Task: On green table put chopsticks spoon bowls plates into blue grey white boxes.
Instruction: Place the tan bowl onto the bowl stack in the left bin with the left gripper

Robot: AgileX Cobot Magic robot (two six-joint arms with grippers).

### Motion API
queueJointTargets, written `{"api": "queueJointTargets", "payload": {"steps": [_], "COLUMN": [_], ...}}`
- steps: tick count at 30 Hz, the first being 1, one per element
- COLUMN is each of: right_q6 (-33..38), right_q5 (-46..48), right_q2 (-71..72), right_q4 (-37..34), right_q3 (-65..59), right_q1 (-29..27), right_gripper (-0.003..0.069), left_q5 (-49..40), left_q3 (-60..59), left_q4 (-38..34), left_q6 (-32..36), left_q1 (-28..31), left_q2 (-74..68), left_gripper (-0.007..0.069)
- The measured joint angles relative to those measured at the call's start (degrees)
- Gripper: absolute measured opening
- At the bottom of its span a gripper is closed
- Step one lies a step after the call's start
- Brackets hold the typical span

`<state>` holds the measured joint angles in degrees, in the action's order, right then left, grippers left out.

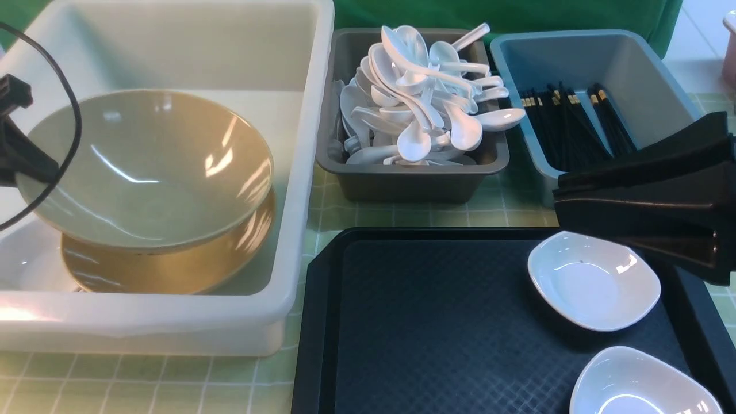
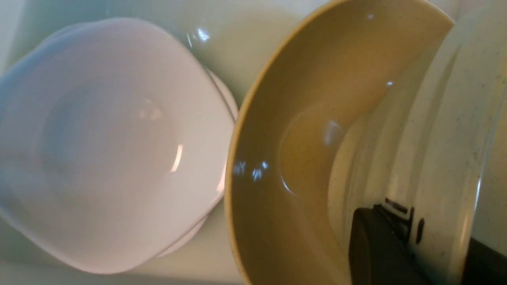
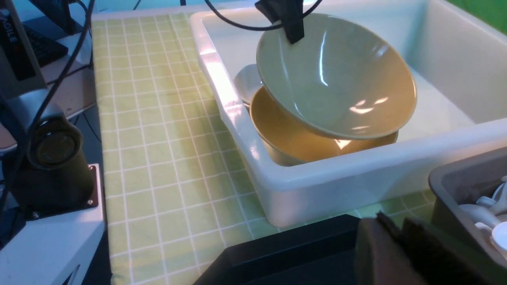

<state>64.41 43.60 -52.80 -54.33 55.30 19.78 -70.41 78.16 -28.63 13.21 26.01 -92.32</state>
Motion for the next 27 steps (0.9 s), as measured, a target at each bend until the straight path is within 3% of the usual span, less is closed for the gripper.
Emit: {"api": "queueJointTargets", "payload": {"steps": [10,21,27], "right_q6": [0.0,-0.05,-0.87], "right_q5": [-0.02,0.2,0.35], "right_q2": [0.0,0.0,0.0], "right_q4": [-0.05,-0.07,-0.07], "right_q3": [0.0,0.0,0.0], "right_q1": [0.0,0.0,0.0], "right_gripper": [0.0101,0.0113,0.012], "left_q5": [0.41,1.53,1.13], "left_q3": [-0.02,-0.02,-0.02], "left_q4": [5.07,5.73,5.95], "left_q6": [-5.27,-9.58,-10.8], "left_q1": [-2.23,-3.34,-3.52], "left_q2": [-0.74,-4.6,-4.93], "left_gripper": [0.0017,0.002,0.0084]}}
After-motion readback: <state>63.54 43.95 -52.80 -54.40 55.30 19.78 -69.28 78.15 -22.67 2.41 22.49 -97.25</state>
